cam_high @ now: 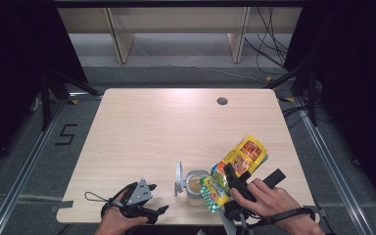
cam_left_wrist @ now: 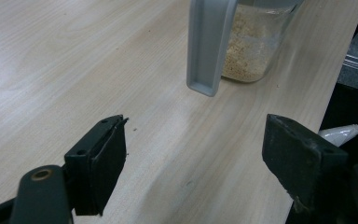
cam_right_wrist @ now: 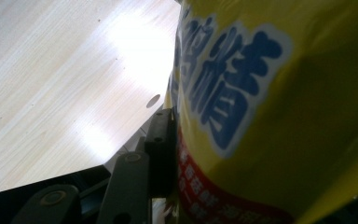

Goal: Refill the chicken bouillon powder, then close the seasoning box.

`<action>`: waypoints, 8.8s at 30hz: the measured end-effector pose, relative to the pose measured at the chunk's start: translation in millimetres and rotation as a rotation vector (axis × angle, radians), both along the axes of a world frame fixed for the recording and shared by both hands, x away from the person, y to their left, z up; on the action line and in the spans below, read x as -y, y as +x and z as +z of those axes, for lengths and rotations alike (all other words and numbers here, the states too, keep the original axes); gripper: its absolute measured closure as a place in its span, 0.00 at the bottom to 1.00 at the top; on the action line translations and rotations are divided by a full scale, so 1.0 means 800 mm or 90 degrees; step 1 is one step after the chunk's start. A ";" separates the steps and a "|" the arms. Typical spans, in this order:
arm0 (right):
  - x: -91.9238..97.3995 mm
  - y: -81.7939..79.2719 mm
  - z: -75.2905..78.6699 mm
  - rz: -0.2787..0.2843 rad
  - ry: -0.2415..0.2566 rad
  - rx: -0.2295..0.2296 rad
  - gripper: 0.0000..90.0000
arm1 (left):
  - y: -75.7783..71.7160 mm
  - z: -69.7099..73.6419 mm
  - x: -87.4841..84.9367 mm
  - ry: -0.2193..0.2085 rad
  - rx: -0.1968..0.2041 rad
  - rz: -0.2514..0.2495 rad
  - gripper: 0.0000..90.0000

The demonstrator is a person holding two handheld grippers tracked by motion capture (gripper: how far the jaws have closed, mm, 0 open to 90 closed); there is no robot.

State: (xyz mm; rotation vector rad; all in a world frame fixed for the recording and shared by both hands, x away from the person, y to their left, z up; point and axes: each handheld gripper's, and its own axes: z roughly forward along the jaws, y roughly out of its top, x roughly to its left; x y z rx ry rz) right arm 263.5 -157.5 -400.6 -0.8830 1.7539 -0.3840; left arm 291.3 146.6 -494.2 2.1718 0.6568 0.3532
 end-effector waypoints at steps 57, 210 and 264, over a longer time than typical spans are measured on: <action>0.062 -0.004 -0.020 -0.053 0.319 -0.094 0.74 | -0.001 -0.001 0.001 -0.012 -0.003 -0.002 0.24; 0.208 0.009 -0.083 -0.462 1.249 -0.450 0.22 | 0.001 -0.002 -0.004 -0.020 -0.004 0.022 0.24; 0.200 -0.019 -0.097 -0.564 1.200 -0.474 0.25 | 0.003 0.075 0.005 -0.031 0.038 -0.038 0.99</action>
